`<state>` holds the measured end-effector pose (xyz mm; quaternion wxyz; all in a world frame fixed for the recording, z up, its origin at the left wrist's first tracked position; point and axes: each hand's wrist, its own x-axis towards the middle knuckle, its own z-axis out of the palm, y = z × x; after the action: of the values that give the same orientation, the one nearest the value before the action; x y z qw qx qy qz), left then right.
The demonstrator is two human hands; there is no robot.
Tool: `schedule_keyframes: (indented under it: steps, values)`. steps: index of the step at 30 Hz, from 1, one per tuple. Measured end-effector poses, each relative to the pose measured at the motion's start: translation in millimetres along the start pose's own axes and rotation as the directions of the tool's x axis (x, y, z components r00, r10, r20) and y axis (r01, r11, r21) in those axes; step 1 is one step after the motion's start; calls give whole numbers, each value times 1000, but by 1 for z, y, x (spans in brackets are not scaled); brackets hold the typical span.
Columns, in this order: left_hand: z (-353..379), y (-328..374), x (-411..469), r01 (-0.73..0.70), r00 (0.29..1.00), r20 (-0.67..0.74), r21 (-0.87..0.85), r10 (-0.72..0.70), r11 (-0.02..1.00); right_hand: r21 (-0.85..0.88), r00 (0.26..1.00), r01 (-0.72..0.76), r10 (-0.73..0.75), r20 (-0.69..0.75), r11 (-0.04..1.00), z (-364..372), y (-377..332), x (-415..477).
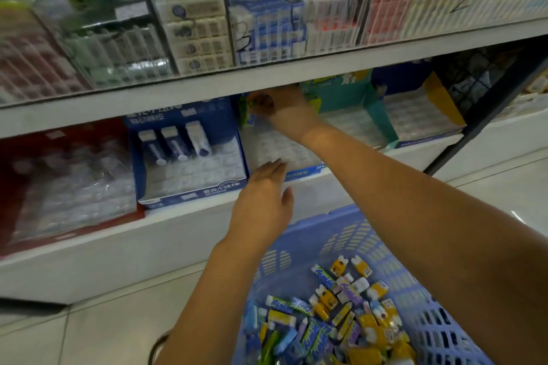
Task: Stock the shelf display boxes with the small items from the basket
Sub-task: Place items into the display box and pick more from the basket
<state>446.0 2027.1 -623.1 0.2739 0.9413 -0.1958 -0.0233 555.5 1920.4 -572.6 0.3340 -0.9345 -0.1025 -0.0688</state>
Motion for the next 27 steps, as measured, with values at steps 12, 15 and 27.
schedule_keyframes:
  steps: [12, 15, 27]
  values:
    - [3, 0, -3, -10, 1000, -7, -30, 10, 1000, -250, 973, 35, 24, 231, 968, -1, -6, 19]
    - [4, 0, -1, -5, 1000, 2, -29, 5, 1000, -297, 963, -4, 84, 258, 955, 1, -10, 25]
    - [7, 13, -28, -136, 950, -302, -175, 79, 975, -204, 993, 13, 11, 119, 979, -8, -6, -35]
